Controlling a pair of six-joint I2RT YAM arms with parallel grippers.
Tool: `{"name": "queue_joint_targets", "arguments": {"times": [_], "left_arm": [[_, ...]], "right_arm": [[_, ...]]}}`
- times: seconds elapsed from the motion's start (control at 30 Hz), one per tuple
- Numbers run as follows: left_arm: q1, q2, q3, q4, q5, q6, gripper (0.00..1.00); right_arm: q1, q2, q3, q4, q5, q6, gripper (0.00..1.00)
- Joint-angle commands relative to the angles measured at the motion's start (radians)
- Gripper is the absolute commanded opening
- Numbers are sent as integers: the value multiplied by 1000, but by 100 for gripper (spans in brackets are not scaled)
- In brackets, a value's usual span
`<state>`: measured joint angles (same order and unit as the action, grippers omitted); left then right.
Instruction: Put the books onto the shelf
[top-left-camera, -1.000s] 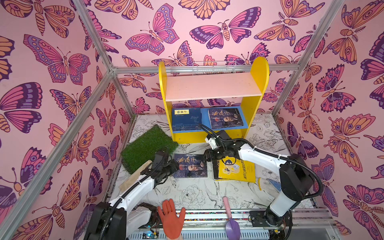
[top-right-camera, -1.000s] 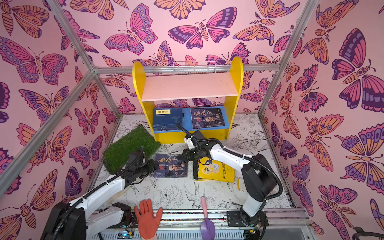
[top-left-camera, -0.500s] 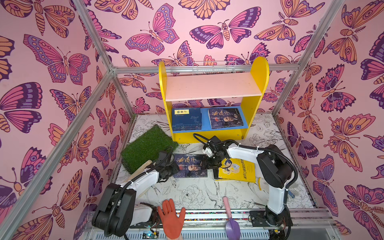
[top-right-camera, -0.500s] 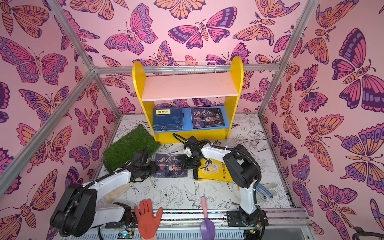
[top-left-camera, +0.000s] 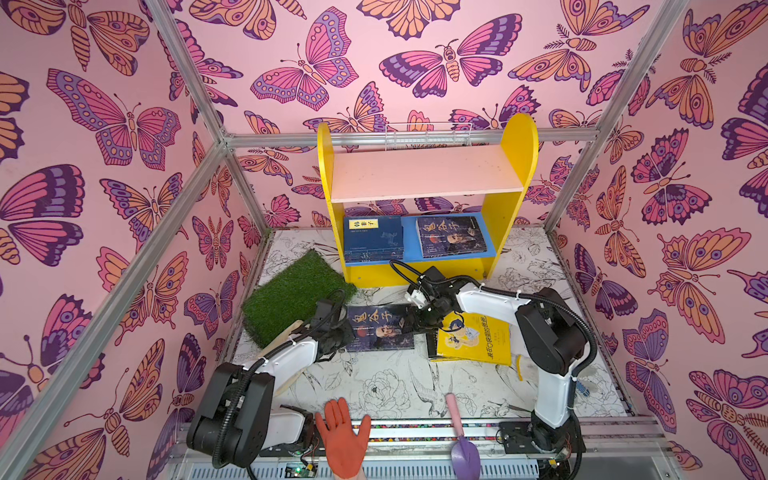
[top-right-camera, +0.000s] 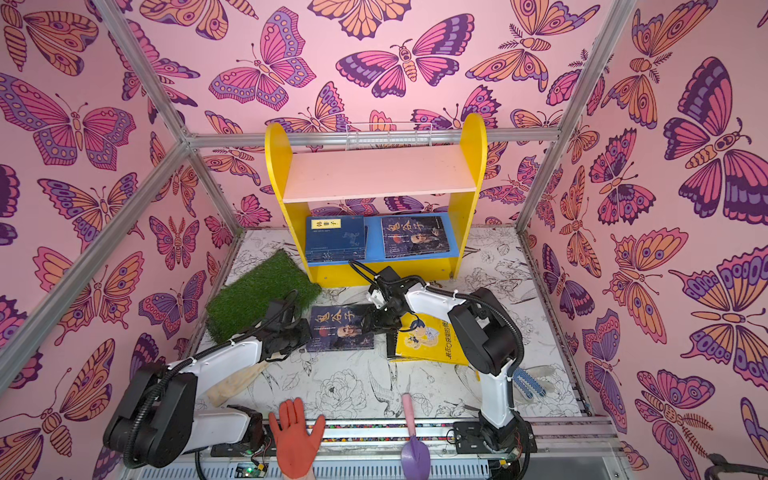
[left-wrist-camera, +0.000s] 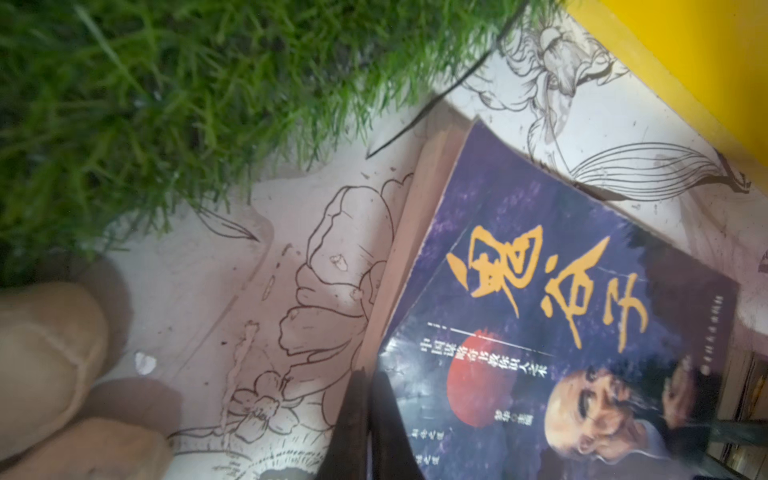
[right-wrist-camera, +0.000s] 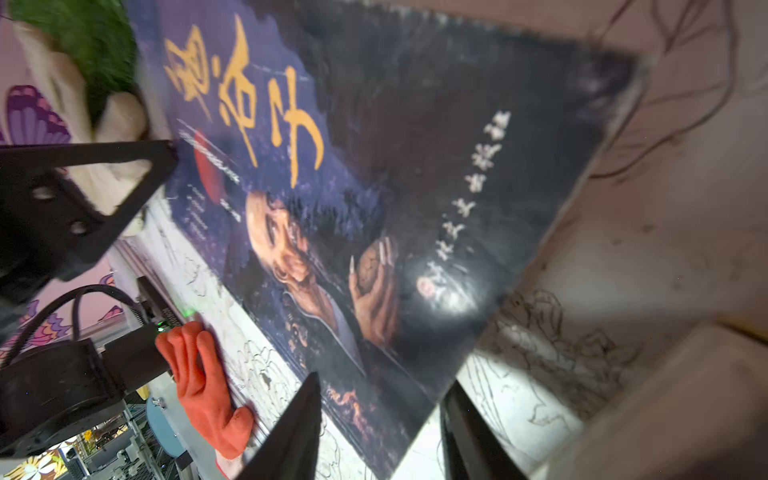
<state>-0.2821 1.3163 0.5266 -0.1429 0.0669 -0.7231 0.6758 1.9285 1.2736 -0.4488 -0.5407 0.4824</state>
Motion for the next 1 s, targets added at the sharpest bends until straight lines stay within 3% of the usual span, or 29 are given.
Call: {"name": "queue_joint_targets", "arguments": {"times": [0.0, 0.2, 0.27, 0.33, 0.5, 0.7, 0.97], "left_arm": [[-14, -29, -26, -27, 73, -13, 0], [-11, -169, -58, 35, 104, -54, 0], [-5, -209, -69, 47, 112, -78, 0], [15, -254, -83, 59, 132, -113, 2], [103, -383, -134, 121, 220, -216, 43], [176, -487, -159, 197, 319, -281, 58], [188, -409, -155, 267, 434, -299, 72]], "right_arm": [[25, -75, 3, 157, -135, 14, 37], [23, -126, -25, 246, -131, 56, 6], [20, -142, -38, 270, -127, 66, 0], [7, -157, -60, 307, -138, 92, 0], [-67, -219, -179, 535, -239, 258, 0], [-145, -299, -277, 702, -321, 383, 0], [-194, -392, -311, 696, -343, 396, 0]]}}
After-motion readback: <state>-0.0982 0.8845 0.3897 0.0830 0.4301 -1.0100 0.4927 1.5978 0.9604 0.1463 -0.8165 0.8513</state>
